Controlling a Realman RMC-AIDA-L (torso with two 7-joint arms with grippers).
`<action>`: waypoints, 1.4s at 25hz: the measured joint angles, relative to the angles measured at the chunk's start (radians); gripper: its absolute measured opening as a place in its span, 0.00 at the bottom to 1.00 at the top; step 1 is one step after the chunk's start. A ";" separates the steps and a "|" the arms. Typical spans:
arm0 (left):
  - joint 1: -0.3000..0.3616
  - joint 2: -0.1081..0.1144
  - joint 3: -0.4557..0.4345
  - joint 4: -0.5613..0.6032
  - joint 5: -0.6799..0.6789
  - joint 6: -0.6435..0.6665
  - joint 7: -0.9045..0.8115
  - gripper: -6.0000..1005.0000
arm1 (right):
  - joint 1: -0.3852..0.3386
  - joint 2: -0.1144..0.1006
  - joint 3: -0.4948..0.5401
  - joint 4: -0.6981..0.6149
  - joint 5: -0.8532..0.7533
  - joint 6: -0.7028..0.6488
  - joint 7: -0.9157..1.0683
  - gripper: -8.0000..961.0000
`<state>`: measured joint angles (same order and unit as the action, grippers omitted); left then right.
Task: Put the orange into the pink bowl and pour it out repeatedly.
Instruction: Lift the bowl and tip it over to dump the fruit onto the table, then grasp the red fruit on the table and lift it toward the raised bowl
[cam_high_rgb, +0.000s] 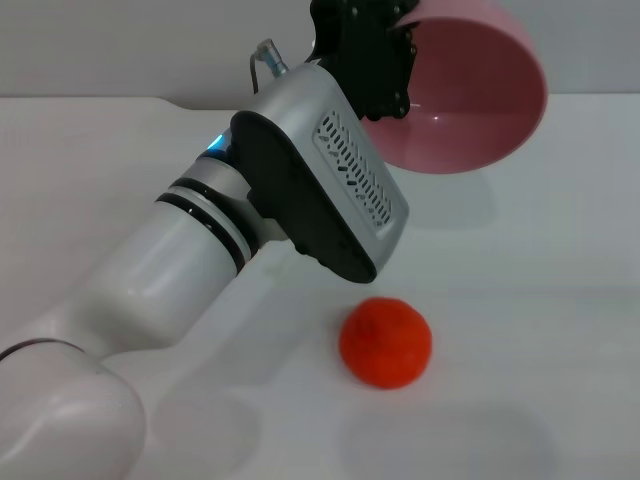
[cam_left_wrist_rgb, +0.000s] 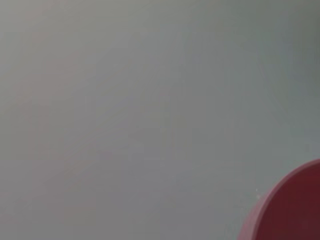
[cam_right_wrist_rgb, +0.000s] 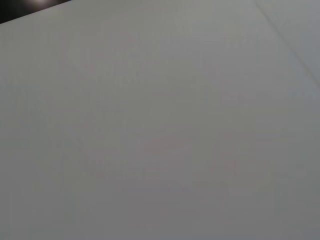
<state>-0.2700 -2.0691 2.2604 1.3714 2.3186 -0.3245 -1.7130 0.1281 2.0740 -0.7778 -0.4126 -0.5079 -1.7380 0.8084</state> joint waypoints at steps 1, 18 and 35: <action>-0.001 0.000 0.000 -0.001 0.000 -0.002 -0.001 0.05 | 0.001 0.000 0.000 0.000 0.000 0.000 0.000 0.52; -0.185 0.005 -0.488 0.023 -0.254 0.753 -0.331 0.05 | 0.007 -0.016 -0.019 -0.009 -0.081 0.056 0.040 0.52; -0.594 0.035 -1.336 -0.136 0.161 1.859 -0.697 0.05 | 0.190 -0.109 -0.006 -0.551 -1.288 0.301 0.987 0.52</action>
<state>-0.8641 -2.0341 0.9247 1.2355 2.4792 1.5341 -2.4101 0.3184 1.9648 -0.7842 -0.9632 -1.7955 -1.4365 1.7957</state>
